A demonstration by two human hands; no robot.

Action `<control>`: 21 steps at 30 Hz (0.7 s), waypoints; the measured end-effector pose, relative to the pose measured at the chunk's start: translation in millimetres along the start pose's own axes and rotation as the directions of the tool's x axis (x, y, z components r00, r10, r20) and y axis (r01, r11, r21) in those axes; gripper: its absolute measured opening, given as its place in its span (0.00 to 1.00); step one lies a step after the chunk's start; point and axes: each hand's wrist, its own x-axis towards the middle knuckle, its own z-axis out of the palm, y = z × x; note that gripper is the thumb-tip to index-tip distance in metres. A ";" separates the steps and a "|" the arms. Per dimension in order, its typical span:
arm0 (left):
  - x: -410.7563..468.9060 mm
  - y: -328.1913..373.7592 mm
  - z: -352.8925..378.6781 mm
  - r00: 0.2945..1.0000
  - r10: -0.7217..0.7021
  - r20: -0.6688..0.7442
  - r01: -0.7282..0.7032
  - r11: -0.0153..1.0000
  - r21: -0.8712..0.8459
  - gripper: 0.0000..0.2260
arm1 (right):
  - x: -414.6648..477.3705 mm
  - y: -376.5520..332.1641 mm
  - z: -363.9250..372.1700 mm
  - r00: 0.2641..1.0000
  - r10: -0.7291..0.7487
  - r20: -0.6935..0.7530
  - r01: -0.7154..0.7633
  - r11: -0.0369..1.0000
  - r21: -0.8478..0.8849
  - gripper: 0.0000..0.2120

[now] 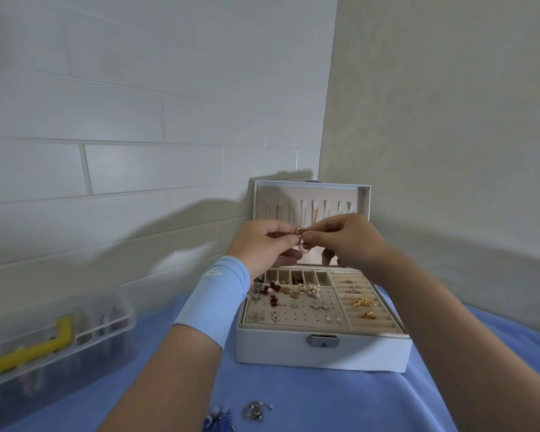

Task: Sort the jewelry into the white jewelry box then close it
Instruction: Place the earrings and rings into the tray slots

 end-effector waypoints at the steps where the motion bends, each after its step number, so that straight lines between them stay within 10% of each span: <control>1: 1.7 -0.8 -0.6 1.000 0.016 0.002 -0.016 0.997 0.075 0.08 | 3.6 1.9 -1.5 1.000 0.009 -0.004 -0.009 1.000 -0.016 0.02; 7: 10.6 -9.6 -3.1 0.990 0.114 0.085 -0.142 0.737 0.661 0.11 | 20.7 29.6 1.4 0.996 0.059 -0.074 -0.080 0.941 -0.330 0.03; 21: 8.6 -24.9 10.3 0.953 -0.119 0.279 -0.193 0.473 0.860 0.15 | 21.7 42.9 17.1 0.995 0.096 -0.022 -0.082 0.689 -0.720 0.08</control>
